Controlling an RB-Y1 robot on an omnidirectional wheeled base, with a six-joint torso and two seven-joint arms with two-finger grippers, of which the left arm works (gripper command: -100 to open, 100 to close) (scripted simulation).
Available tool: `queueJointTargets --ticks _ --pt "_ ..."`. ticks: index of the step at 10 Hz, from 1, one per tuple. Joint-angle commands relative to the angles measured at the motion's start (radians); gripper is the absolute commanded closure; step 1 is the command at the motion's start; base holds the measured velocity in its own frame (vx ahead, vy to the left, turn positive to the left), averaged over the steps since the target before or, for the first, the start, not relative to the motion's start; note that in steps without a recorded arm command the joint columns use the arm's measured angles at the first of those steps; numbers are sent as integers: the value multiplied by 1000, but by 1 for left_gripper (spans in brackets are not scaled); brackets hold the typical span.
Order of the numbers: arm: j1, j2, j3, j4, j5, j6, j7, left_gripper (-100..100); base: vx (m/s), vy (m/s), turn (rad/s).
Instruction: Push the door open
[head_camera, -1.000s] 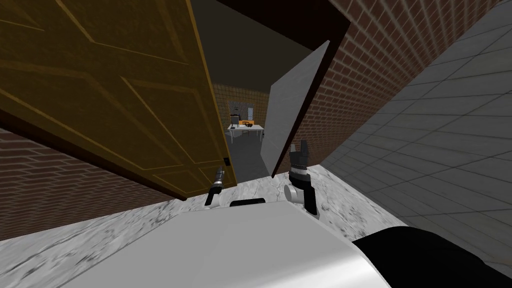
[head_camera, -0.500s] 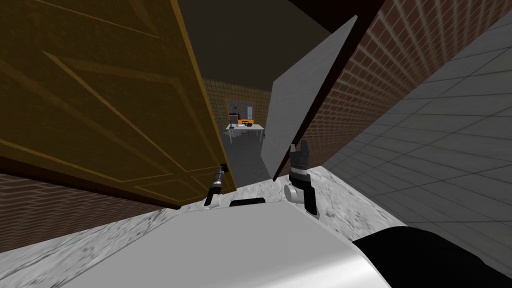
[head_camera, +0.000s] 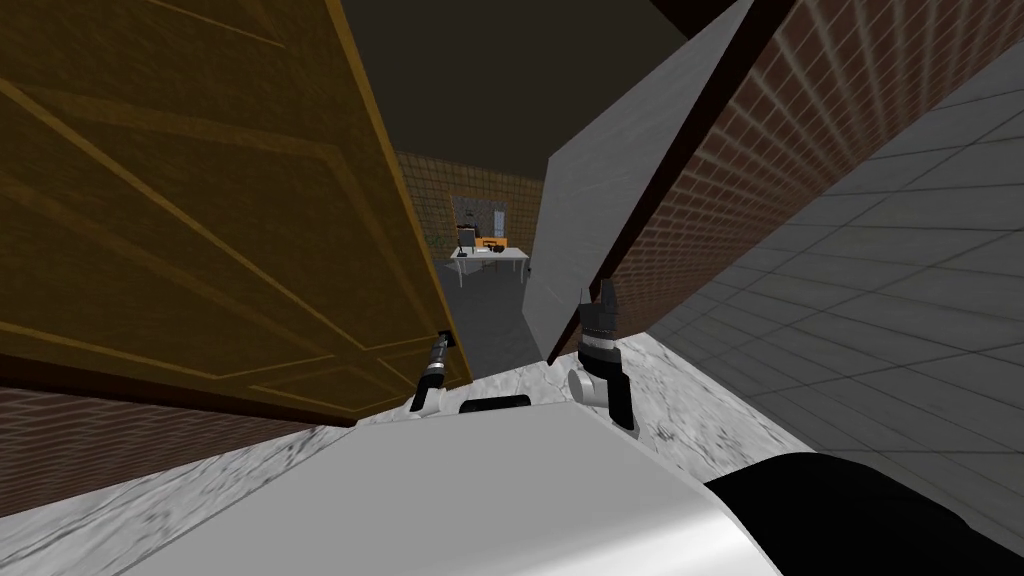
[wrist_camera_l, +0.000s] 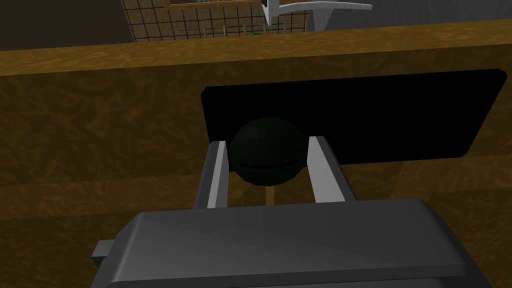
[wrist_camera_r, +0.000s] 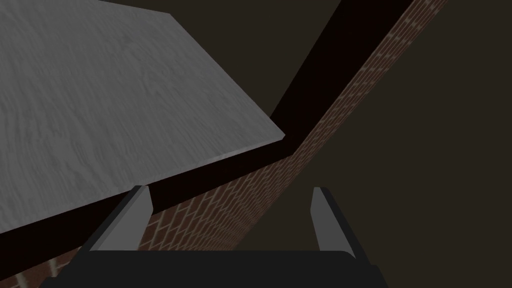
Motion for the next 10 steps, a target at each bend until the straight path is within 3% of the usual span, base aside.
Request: queueJointTargets --ticks 1,4,5,9,10 --pt "2 -1 0 1 0 0 0 100 -16 -1 -3" --pt "2 -1 0 1 0 0 0 100 -6 -1 1" --pt "9 11 17 -4 18 1 -13 100 94 -4 -69" --pt "21 28 53 -18 57 0 -40 100 160 -3 -50" --pt "21 28 53 -18 57 0 -40 100 128 -5 -15"
